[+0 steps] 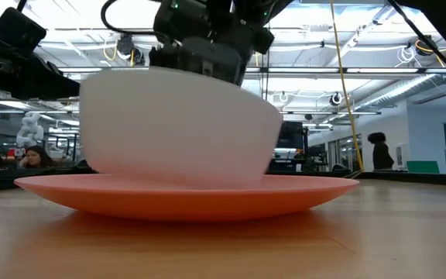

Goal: Set table place
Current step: Put the white bowl on the pink plate

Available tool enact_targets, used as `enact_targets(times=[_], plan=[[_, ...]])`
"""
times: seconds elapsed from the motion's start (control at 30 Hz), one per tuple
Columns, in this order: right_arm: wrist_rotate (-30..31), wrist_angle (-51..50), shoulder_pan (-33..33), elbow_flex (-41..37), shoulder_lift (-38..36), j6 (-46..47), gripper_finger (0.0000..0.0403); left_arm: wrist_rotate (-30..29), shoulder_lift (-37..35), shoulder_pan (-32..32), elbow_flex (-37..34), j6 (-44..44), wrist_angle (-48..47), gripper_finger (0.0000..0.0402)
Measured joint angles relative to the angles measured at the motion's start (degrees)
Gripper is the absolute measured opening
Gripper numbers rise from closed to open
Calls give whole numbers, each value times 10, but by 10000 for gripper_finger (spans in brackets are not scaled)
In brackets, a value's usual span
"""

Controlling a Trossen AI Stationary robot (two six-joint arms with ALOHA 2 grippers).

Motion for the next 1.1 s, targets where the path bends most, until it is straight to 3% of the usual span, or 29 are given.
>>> enact_targets(times=[1.1], plan=[[33, -3, 13, -17, -1, -63, 1, 0, 0, 0, 0, -1, 0, 31]])
